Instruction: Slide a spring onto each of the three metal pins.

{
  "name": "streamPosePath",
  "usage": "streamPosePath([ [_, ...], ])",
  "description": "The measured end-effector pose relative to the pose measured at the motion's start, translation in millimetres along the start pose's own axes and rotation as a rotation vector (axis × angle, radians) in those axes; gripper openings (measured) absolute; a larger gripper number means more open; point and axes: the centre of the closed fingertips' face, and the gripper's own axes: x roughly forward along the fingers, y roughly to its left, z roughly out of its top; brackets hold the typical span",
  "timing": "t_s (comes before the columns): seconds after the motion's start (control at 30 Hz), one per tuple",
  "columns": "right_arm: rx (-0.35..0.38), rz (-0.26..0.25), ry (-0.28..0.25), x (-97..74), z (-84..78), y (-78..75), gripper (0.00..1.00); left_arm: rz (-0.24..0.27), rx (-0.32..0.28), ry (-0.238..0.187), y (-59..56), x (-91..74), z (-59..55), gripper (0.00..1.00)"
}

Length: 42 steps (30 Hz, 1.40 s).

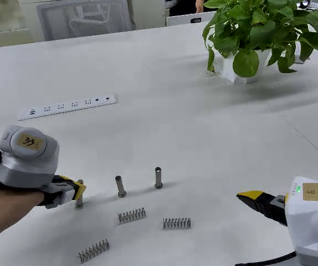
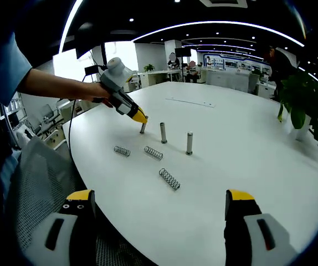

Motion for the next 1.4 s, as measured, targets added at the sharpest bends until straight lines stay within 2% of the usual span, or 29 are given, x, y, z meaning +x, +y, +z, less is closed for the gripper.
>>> streamPosePath([
  [0.67,-0.017,0.007,0.004,0.6,0.9,3.0,0.98,0.007,-0.034,0.002,1.9,-13.7,-12.2,0.08],
  [1.4,-0.016,0.008,0.003,0.0,0.1,4.4,0.98,0.005,-0.024,-0.02,-0.4,-16.0,-11.5,0.08],
])
